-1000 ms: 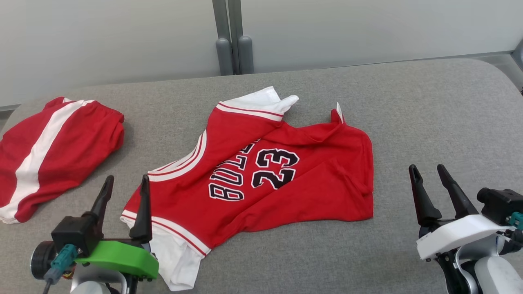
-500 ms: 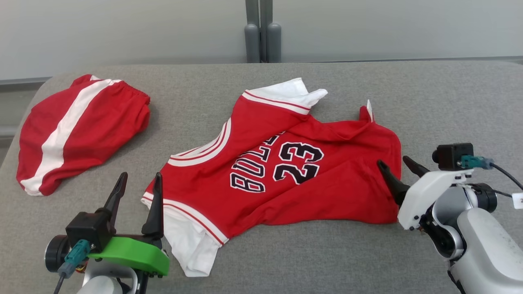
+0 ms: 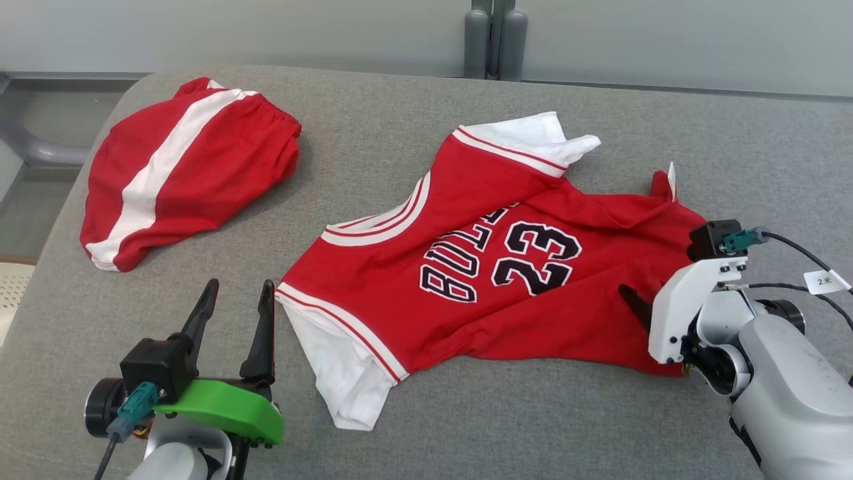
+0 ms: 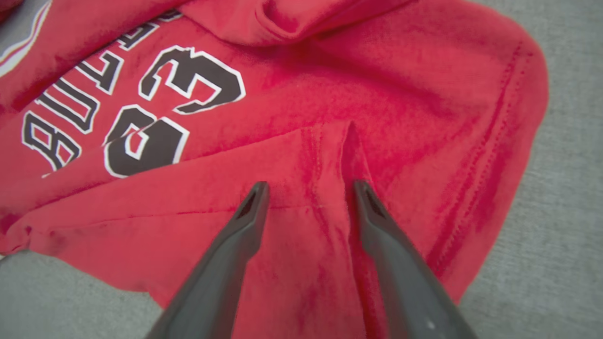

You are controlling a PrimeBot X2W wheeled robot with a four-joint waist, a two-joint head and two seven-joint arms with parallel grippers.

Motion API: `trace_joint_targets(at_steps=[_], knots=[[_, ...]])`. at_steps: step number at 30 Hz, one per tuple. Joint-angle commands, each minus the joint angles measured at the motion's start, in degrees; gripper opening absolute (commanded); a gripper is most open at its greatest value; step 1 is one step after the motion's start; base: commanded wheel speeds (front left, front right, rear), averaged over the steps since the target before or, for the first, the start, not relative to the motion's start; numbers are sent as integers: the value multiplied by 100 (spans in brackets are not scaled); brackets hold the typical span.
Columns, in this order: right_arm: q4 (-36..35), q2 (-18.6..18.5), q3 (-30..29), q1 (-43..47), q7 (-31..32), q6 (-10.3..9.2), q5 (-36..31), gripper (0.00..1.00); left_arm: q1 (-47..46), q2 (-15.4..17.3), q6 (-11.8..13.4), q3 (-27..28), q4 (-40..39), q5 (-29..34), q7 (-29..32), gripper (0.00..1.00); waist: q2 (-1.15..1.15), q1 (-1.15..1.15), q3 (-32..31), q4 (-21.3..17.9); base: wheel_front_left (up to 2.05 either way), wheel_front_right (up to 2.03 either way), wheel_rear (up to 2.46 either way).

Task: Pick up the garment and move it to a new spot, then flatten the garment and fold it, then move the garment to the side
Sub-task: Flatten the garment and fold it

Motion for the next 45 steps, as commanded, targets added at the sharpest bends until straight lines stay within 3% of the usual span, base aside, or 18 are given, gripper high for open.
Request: trace_joint_targets(at_steps=[1,2,3,12,26,31,37,38,39,45], knots=[[29,48,26,-75,-39,-2,11,34,-37,28,-35,15,30,-54,-3,100,0,0,-16,8,0,0,0],[53,50,43,-47,-62,-3,28,13,-19,37,-29,24,43,-59,-4,100,0,0,-38,-5,0,0,0],[51,45,43,-32,-112,-3,41,0,-1,47,-24,30,48,-65,-5,100,0,0,-53,-18,0,0,0],[-819,59,-53,488,-433,-2,485,0,178,102,19,55,69,-162,14,100,0,0,-296,-327,0,0,0],[-3436,-468,-419,2480,1010,-2,1360,0,477,276,174,210,-53,-266,11,100,0,0,-369,-808,0,0,0],[-3783,-417,-494,3014,1341,-2,1298,0,465,308,201,215,-82,-268,53,100,0,0,-318,-850,0,0,0],[-3723,-277,-617,3439,1497,-2,1099,0,432,336,212,197,-103,-270,78,100,0,0,-301,-852,0,0,0],[-3687,-260,-642,3486,1513,-2,1062,40,434,339,216,196,-104,-275,76,100,0,0,-303,-854,0,0,0],[-3625,-248,-697,3517,1533,-2,980,100,438,347,218,194,-107,-281,89,100,0,0,-306,-858,0,0,0],[-3576,-115,-940,3521,1360,-2,685,100,459,381,211,191,-125,-296,115,100,0,0,-356,-877,0,0,0]])
